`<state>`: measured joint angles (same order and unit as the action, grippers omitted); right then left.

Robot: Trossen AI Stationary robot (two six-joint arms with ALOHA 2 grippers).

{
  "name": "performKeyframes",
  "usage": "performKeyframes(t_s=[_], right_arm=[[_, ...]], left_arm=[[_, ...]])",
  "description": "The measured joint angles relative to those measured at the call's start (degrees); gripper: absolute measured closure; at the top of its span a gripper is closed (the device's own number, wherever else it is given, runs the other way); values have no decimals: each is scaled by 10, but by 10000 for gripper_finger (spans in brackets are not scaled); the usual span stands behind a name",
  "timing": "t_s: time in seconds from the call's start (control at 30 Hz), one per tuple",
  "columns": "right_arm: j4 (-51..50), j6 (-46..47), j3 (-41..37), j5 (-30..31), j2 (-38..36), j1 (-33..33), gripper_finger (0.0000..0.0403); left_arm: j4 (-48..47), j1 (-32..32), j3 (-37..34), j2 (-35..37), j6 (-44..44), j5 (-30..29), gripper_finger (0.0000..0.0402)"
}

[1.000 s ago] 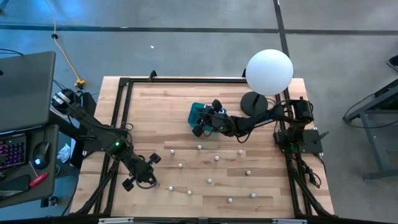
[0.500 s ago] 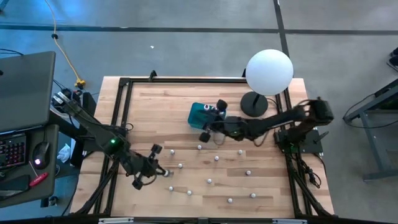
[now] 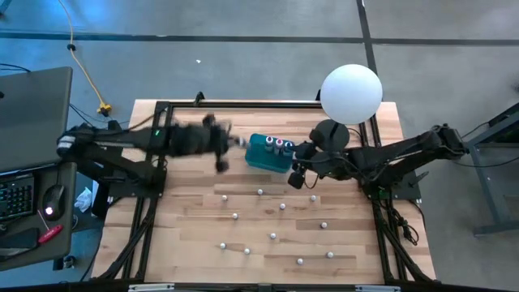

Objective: Pick & Place food coloring
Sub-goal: Put the large black food coloring bottle into the blue bin

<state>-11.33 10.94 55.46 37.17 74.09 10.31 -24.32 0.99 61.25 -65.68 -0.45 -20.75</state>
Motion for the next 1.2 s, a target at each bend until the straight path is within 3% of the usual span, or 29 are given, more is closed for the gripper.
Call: performKeyframes(t_s=[0.2,0.4,0.77,1.0,1.2], right_arm=[[-64,53,0,-3,27,0,282],[-48,36,0,-2,36,0,282],[-43,25,0,-6,37,-2,282],[-43,25,0,-1,37,-2,282],[-43,25,0,-5,37,-2,282]], left_arm=[[129,188,-51,-63,1,218,367],[188,253,-60,-163,8,322,366],[248,252,-60,-268,19,302,364],[279,252,-59,-290,32,304,363],[278,252,-59,-291,41,302,318]])
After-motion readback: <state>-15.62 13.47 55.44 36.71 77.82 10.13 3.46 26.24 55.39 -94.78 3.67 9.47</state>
